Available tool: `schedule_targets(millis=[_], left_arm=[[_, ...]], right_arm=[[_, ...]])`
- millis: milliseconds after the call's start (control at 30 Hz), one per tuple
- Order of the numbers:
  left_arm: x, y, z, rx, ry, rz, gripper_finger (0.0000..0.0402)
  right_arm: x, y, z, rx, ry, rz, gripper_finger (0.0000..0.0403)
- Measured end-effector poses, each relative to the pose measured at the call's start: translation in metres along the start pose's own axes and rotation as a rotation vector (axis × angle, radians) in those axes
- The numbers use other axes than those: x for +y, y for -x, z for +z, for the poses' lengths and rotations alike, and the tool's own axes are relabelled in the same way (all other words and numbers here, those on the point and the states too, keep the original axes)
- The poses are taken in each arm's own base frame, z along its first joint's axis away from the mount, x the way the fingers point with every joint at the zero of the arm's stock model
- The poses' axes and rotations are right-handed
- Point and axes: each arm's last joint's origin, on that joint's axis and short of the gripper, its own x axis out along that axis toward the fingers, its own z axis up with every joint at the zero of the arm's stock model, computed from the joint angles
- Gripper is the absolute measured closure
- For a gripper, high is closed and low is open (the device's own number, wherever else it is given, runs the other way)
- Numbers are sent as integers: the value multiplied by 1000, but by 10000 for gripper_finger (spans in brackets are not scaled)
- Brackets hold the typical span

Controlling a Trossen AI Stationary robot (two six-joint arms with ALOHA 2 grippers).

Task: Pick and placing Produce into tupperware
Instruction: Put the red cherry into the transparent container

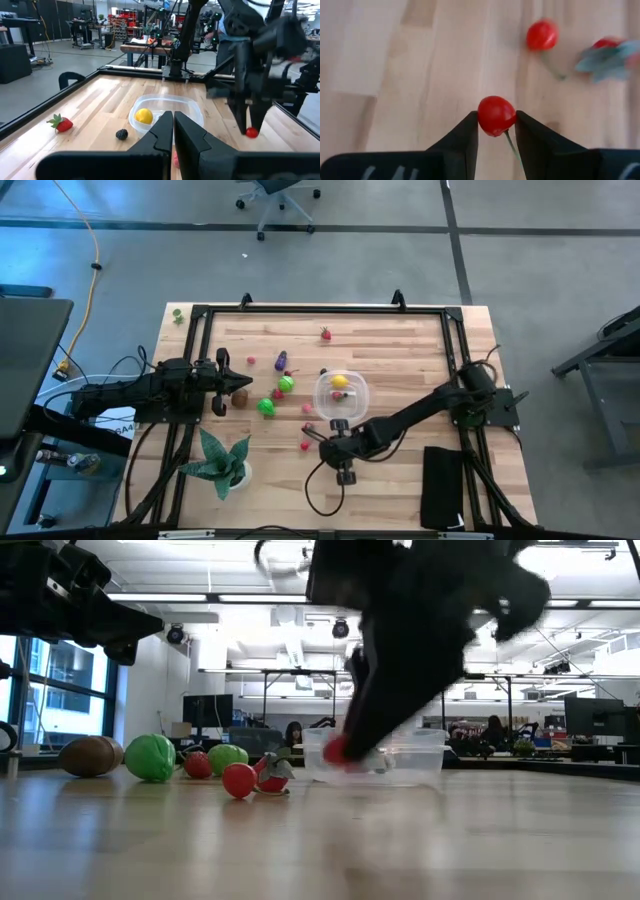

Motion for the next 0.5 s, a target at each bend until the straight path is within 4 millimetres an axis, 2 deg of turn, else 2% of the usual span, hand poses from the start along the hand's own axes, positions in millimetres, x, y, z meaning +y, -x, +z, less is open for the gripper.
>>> schedule_targets(millis=[200, 333, 400, 500], left_arm=[[0, 0, 0, 0, 0, 0, 396], [0, 0, 0, 1, 0, 0, 396], [0, 0, 0, 0, 0, 0, 396], [0, 0, 0, 0, 0, 0, 396]], right_arm=[[-8, 54, 13, -90, 22, -118, 306], [-23, 88, 13, -94, 22, -234, 306], [-36, 98, 13, -78, -4, -271, 306], [-60, 101, 10, -9, -67, -291, 306]])
